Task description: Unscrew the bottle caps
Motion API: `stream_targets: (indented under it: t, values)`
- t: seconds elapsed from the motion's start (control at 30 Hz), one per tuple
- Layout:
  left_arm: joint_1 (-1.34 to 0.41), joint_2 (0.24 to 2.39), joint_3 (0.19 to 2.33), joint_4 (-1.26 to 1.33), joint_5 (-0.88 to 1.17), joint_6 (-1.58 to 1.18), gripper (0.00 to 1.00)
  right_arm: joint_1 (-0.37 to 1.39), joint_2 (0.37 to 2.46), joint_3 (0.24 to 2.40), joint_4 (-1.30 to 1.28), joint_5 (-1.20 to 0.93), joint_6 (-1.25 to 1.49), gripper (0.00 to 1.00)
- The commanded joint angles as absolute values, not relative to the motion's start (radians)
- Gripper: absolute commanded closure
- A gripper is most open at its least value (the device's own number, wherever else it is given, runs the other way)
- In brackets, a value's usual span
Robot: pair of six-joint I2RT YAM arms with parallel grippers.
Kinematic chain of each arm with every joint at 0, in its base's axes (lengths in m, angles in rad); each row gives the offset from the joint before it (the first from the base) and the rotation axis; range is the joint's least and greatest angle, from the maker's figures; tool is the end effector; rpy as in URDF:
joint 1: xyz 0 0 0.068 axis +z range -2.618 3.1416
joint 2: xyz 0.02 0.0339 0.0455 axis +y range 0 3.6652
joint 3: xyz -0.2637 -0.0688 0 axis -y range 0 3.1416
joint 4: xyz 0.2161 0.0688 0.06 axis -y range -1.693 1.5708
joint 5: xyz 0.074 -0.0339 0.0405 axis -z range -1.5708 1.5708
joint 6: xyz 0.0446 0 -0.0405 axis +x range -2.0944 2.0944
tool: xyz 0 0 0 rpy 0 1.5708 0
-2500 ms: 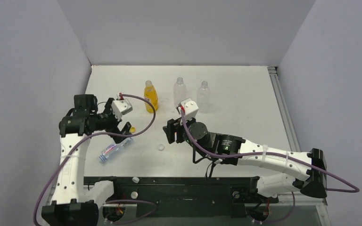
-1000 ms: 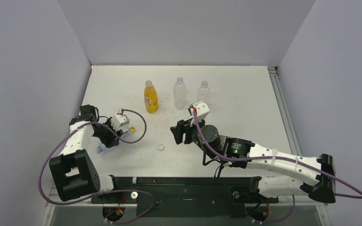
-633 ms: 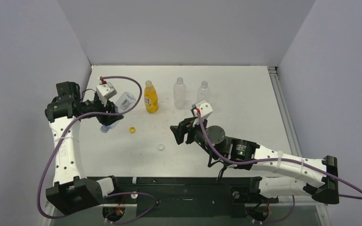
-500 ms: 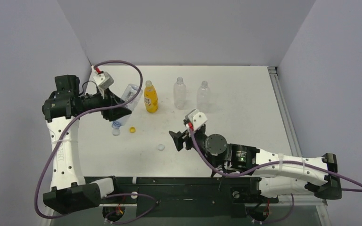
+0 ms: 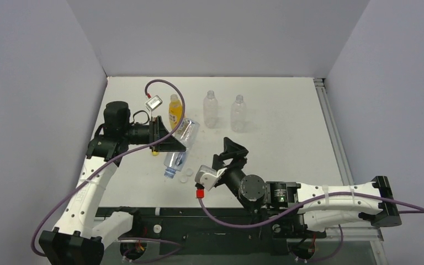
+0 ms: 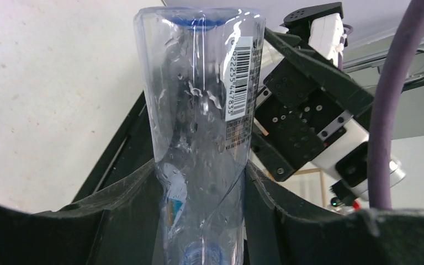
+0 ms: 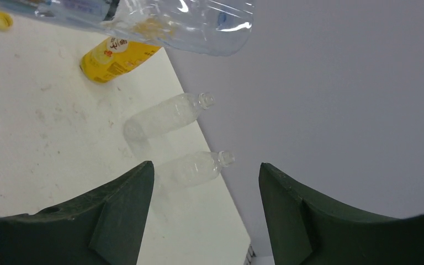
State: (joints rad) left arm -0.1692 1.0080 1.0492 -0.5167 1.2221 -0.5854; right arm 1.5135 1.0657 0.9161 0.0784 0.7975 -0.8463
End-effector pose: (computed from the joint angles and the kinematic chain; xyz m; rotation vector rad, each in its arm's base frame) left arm 0.1626 -0.0703 0.3645 0.4097 2.0673 -1.6975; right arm 0.0445 0.2177 0.3639 -1.1706 1.1233 -0.1407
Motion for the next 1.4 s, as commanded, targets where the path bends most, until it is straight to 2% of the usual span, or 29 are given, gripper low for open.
stream_targets:
  t: [0.0,0.17,0.23,0.37,0.5,0.57,0.73,0.93,1.07,1.1,1.17,1.37]
  values:
    - [-0.193,1.044,1.046,-0.546,1.237,-0.639,0.69,1.532,1.032,0.846,0.139,0.764,-1.006,0.35]
    - [-0.204,1.072,1.075,-0.64,1.227,-0.525,0.69,1.539,1.063,0.814,0.229,0.74,-1.084,0.36]
    - [-0.203,1.076,1.092,-0.665,1.198,-0.487,0.7,1.539,1.068,0.835,0.251,0.724,-1.038,0.36]
    - [-0.199,1.055,1.068,-0.518,1.182,-0.606,0.69,1.538,1.073,0.852,0.286,0.7,-0.875,0.36]
    - [-0.198,1.065,1.051,-0.376,1.17,-0.732,0.69,1.576,1.108,0.823,0.367,0.727,-0.881,0.36]
    - [-0.202,1.099,1.083,-0.421,1.191,-0.696,0.69,1.583,1.144,0.822,0.384,0.74,-0.93,0.36]
    - [-0.201,1.155,1.169,-0.758,1.147,-0.406,0.68,1.535,1.159,0.846,0.372,0.705,-0.918,0.36]
    - [-0.213,1.239,1.209,-0.948,0.845,-0.171,0.7,1.44,1.115,0.848,0.339,0.667,-0.689,0.36]
    - [-0.259,1.346,1.238,-1.03,0.545,-0.027,0.59,1.409,1.055,0.789,0.385,0.72,-0.553,0.36]
    - [-0.274,1.355,1.233,-1.018,0.445,0.004,0.52,1.396,1.024,0.779,0.391,0.742,-0.518,0.36]
    - [-0.318,1.375,1.202,-0.973,0.305,0.074,0.48,1.376,0.965,0.732,0.415,0.767,-0.387,0.36]
    - [-0.419,1.451,1.066,-0.737,0.038,0.22,0.44,1.351,0.782,0.579,0.459,0.885,-0.204,0.36]
